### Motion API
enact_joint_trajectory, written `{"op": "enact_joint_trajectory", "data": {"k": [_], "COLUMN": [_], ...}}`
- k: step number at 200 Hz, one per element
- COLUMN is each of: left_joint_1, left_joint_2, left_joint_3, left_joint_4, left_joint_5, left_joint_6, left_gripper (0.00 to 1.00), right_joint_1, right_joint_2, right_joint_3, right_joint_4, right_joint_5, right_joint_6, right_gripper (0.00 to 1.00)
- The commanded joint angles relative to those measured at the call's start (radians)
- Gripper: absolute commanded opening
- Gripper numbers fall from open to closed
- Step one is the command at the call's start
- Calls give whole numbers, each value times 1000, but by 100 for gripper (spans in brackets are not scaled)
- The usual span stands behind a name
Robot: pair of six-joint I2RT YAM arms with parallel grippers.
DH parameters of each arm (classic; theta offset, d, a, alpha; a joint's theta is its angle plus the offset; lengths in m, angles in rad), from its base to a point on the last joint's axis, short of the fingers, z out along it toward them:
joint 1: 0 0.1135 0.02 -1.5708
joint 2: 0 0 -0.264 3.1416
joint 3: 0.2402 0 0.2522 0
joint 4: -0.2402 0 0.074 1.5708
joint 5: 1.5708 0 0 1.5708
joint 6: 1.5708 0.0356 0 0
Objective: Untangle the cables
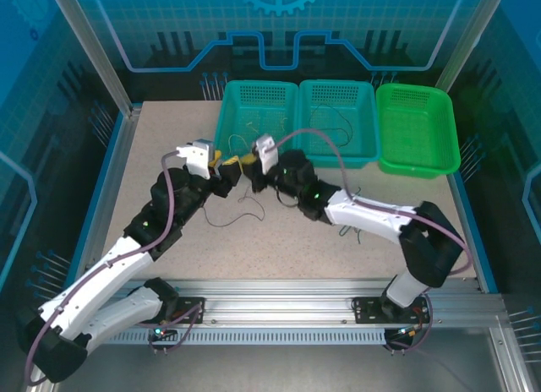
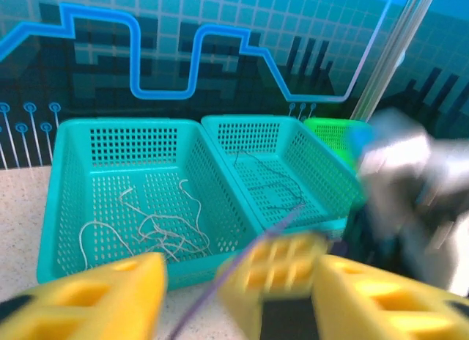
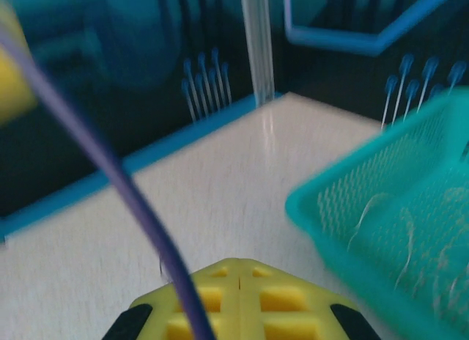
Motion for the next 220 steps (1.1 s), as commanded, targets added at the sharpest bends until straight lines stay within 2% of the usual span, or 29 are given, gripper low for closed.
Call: {"op": "enact_joint_trajectory", "data": {"k": [1,18,40,57,90,115,135,156,181,198,220], "left_joint_1": [6,6,7,7,6,6,7,6,6,7,7], "left_joint_2": [-67,-98,-119,-132,-135,-129,-129,-123,-111,-99,-80], "left_joint_3": [-36,-54,-62,-70,-94,-102,-115,-124,-135,-143,-146], "left_joint_4": [47,67,74,82,122,135,146,150,163,180,194], "left_joint_5": [-38,-28,17,53,96,121,137,144,146,146,147], "left_joint_6": [-7,-6,13,24,27,34,29,26,21,18,12], "left_gripper": [72,79,83,86,98,99,99,99,99,99,99], "right_joint_1": [-72,-120,-158,-183,-243,-304,-356,-441,-547,-579,-606], "right_joint_2": [-68,-57,-13,21,115,233,331,405,436,487,581], "right_joint_3": [207,368,593,743,1052,1365,1587,1718,1690,1686,1765], "right_joint_4": [-278,-382,-505,-556,-646,-740,-783,-749,-586,-468,-369], "right_joint_5": [63,64,80,77,49,38,90,86,34,52,89], "right_joint_6": [57,89,84,88,134,179,175,216,274,250,219], "right_gripper": [0,0,0,0,0,0,0,0,0,0,0]}}
